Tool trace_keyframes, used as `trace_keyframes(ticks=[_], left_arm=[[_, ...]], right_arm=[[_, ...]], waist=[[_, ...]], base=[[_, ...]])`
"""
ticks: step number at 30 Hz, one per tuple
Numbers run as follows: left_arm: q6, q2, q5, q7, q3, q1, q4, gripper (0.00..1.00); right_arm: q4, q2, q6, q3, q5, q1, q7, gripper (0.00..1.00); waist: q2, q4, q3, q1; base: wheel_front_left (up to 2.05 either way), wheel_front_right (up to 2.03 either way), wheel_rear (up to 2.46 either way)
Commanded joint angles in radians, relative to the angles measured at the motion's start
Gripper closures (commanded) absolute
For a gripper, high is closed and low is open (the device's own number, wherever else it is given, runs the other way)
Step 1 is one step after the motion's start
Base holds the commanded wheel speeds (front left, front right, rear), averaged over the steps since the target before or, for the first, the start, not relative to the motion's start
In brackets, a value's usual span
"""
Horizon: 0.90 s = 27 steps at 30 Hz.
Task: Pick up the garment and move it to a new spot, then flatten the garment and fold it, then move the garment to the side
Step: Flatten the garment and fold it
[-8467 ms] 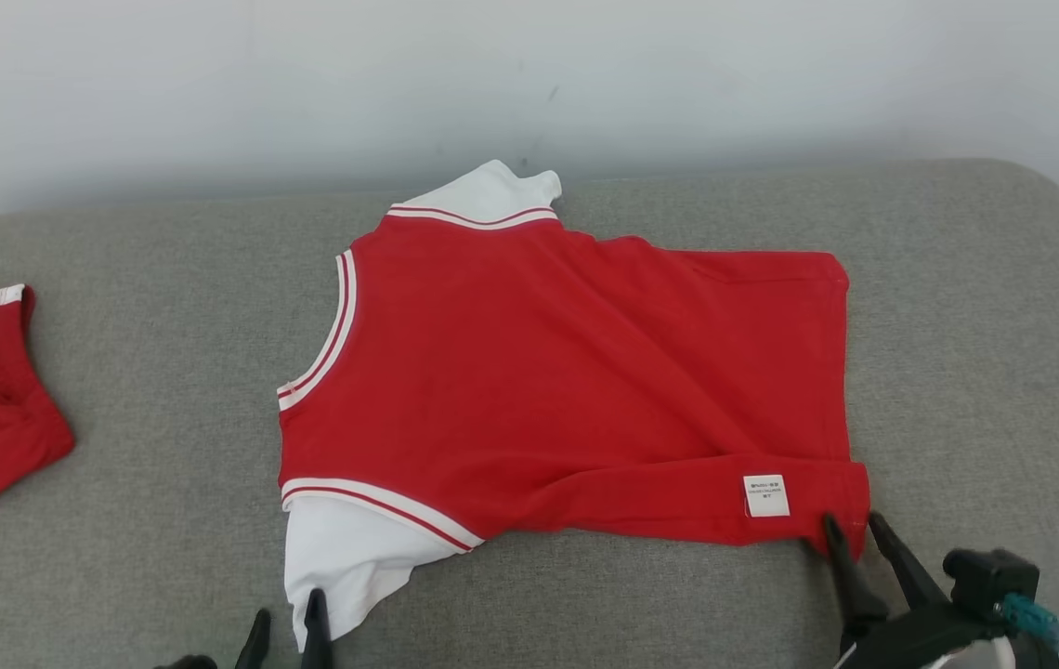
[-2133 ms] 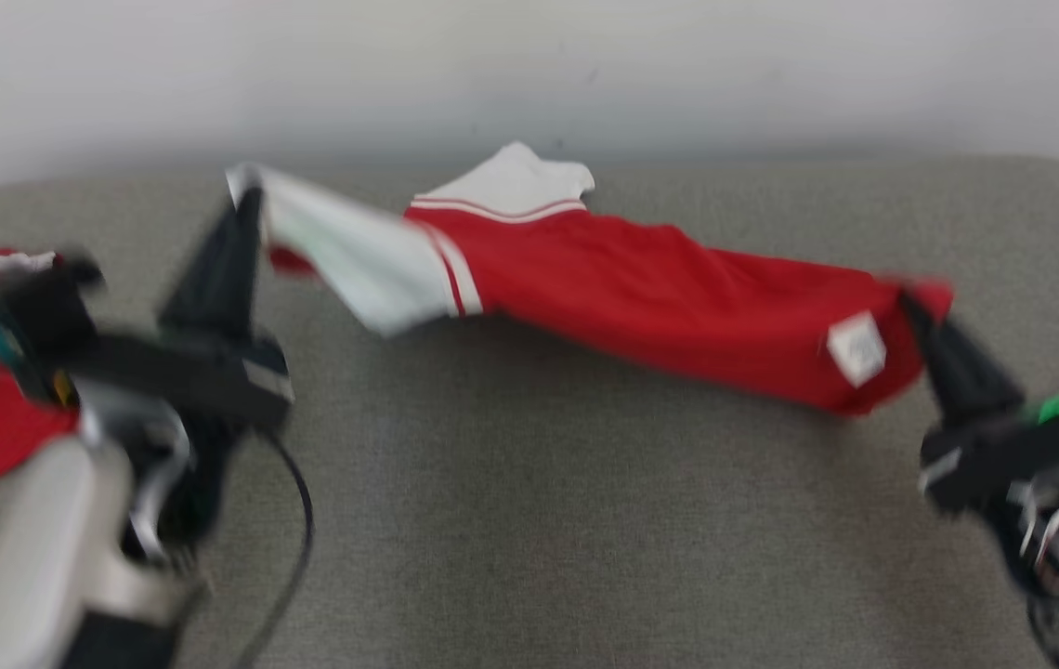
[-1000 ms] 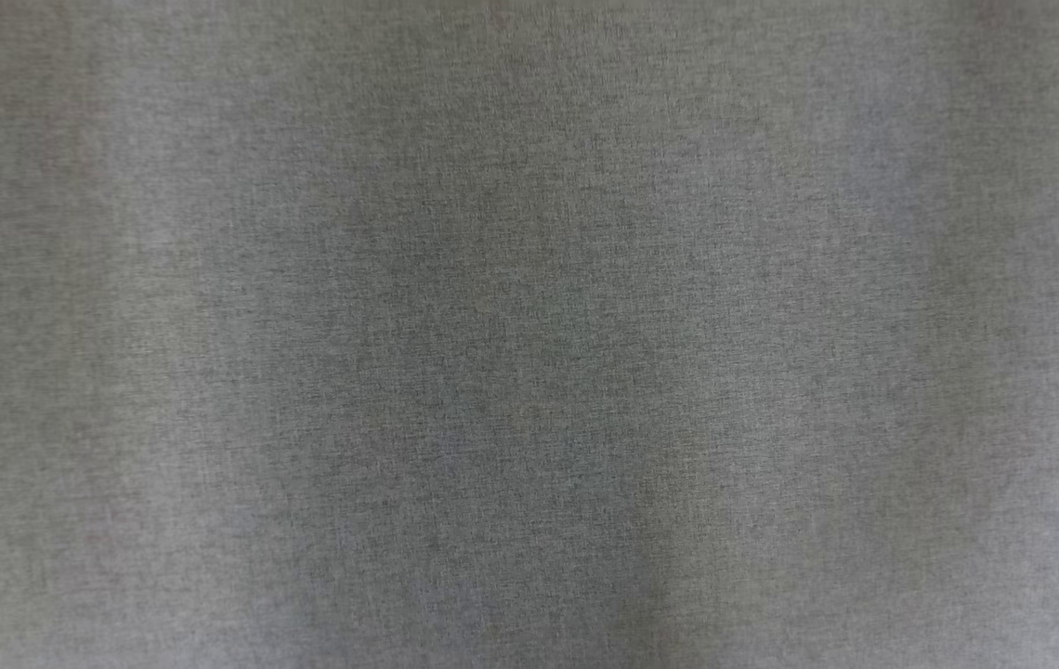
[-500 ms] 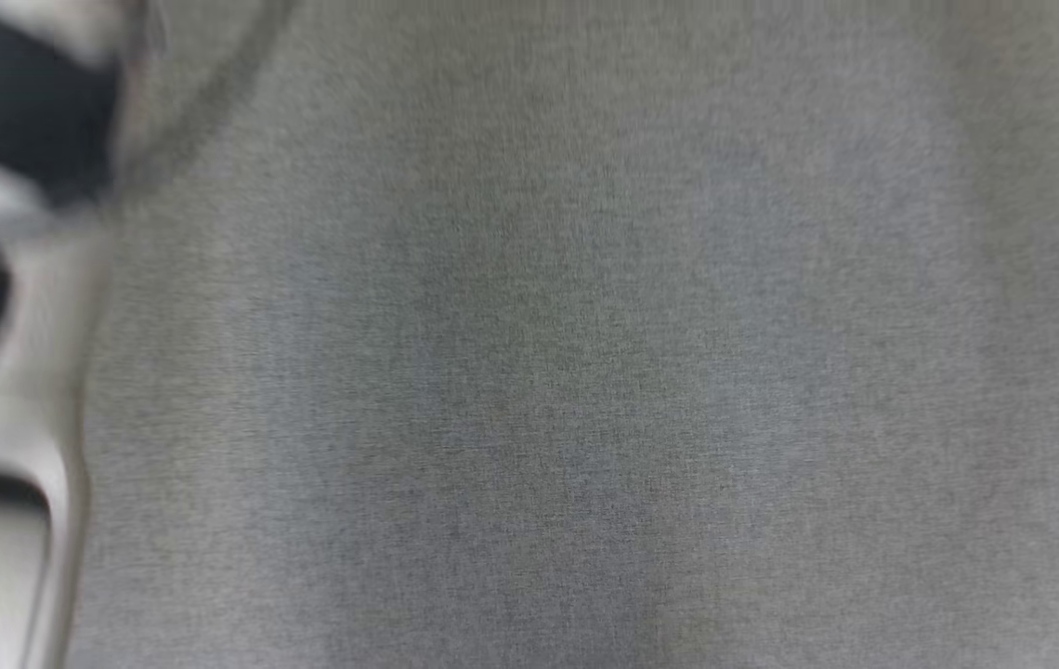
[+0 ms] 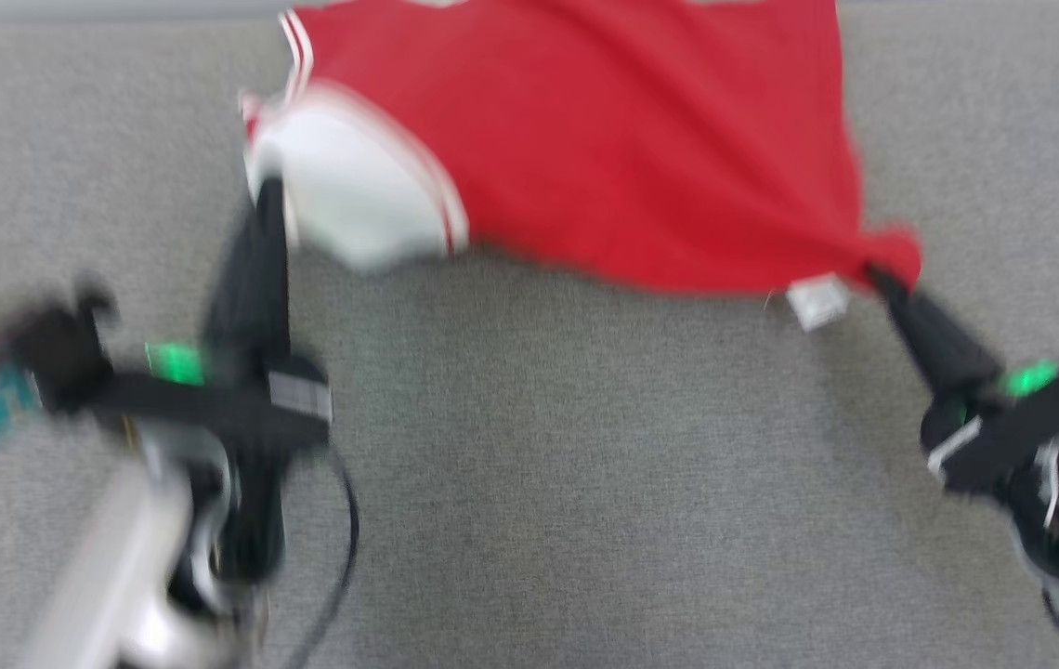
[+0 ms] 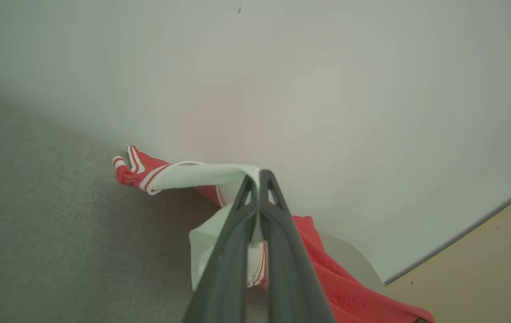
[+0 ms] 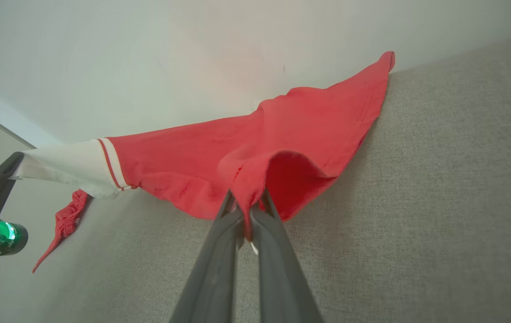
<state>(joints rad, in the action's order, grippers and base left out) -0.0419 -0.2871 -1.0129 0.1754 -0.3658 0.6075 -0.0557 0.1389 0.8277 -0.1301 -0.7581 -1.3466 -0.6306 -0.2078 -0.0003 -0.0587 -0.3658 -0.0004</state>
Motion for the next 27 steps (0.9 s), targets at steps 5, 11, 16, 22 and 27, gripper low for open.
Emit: trace_keyframes(ticks=[5,11,16,22,27], left_arm=[[-0.064,0.002,-0.058,0.039,0.022,-0.326,0.105,1.00],[-0.088,0.055,-0.096,0.078,0.059,-0.590,0.135,1.00],[-0.086,0.091,-0.126,0.087,0.102,-0.743,0.169,1.00],[-0.109,0.086,-0.125,0.075,0.077,-0.862,0.201,1.00],[-0.122,0.083,-0.119,0.069,0.063,-0.905,0.195,1.00]], right_arm=[[-0.039,0.015,-0.001,-0.064,0.019,0.166,-0.041,1.00],[-0.008,0.023,-0.001,-0.098,0.013,0.325,-0.056,1.00],[0.037,0.023,-0.001,-0.062,0.042,0.432,-0.058,1.00],[0.091,0.028,-0.001,-0.022,0.088,0.528,-0.057,1.00],[0.121,0.016,-0.001,-0.002,0.082,0.588,-0.058,1.00]], waist=[[0.0003,0.000,0.101,0.0004],[0.0003,0.006,0.179,0.0004],[0.0003,0.007,0.244,0.0004],[0.0003,0.014,0.287,0.0004],[0.0003,0.026,0.300,0.0004]], base=[[0.00,0.00,0.00],[0.00,0.00,0.00],[0.00,0.00,0.00],[0.00,0.00,0.00],[0.00,0.00,0.00]])
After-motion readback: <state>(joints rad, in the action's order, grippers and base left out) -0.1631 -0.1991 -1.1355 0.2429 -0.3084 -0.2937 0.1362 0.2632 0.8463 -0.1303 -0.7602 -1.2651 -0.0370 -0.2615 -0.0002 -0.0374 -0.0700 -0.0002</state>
